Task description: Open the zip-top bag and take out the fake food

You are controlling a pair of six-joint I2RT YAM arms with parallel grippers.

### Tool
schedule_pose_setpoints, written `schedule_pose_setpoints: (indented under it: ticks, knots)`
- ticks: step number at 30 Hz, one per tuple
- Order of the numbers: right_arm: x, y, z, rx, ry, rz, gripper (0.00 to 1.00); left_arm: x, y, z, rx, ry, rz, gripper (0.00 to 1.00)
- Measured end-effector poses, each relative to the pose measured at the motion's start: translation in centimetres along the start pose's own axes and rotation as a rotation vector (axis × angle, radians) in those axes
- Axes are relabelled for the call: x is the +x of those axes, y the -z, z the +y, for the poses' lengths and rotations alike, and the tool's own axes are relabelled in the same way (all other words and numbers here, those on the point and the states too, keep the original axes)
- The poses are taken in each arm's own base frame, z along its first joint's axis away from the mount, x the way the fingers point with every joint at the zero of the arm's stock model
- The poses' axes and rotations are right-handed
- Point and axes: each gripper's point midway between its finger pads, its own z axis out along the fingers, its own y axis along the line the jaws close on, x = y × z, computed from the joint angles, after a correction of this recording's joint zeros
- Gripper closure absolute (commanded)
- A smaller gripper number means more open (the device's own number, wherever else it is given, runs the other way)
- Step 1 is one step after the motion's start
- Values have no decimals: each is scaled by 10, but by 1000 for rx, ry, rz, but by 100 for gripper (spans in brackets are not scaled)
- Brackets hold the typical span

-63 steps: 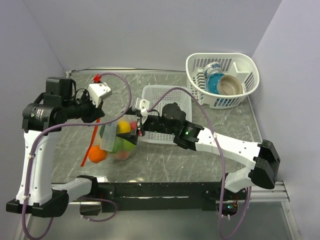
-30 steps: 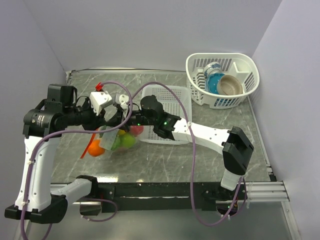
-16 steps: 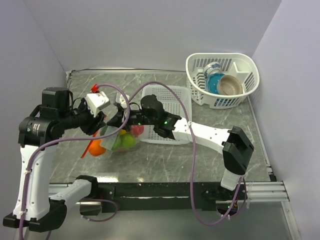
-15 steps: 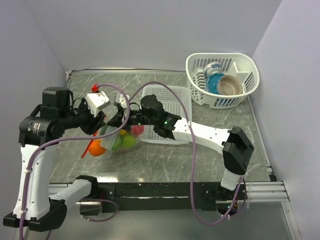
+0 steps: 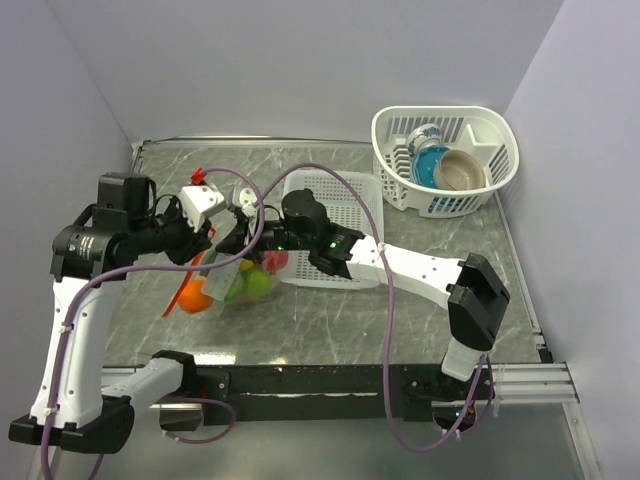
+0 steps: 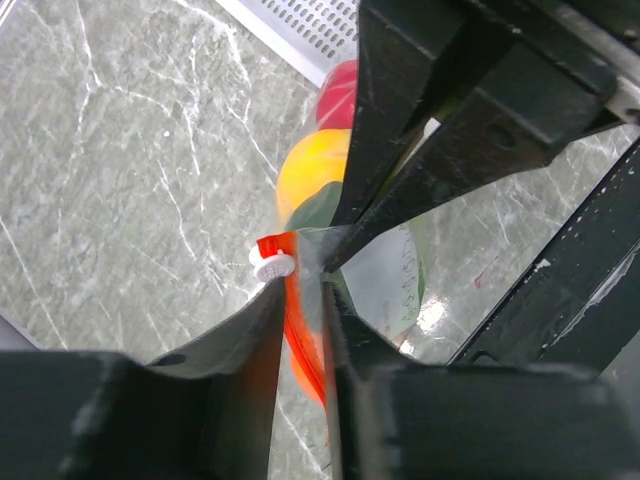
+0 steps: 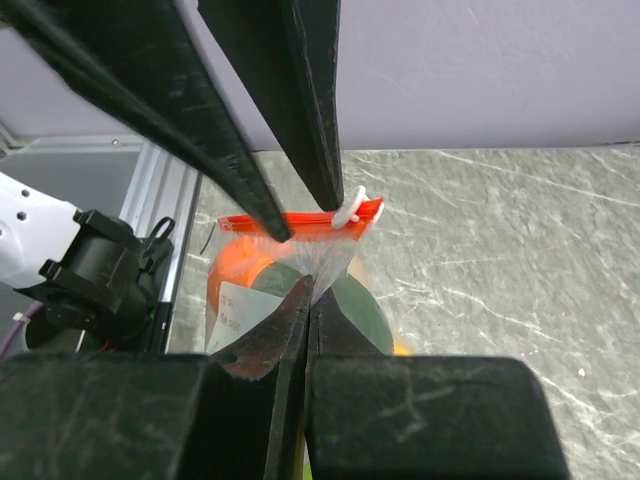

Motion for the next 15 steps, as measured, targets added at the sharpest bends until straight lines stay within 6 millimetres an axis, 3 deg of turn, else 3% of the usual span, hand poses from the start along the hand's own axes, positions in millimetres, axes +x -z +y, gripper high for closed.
schedule_pose_setpoints:
  ticks: [7,15]
  knots:
    - [0,2,1,-1,-1,10,100,-4,-3,4,-4,-4,-8,86]
    - [0,3,1,0,0,12,100,-11,-5,4,16,-2,-26,79]
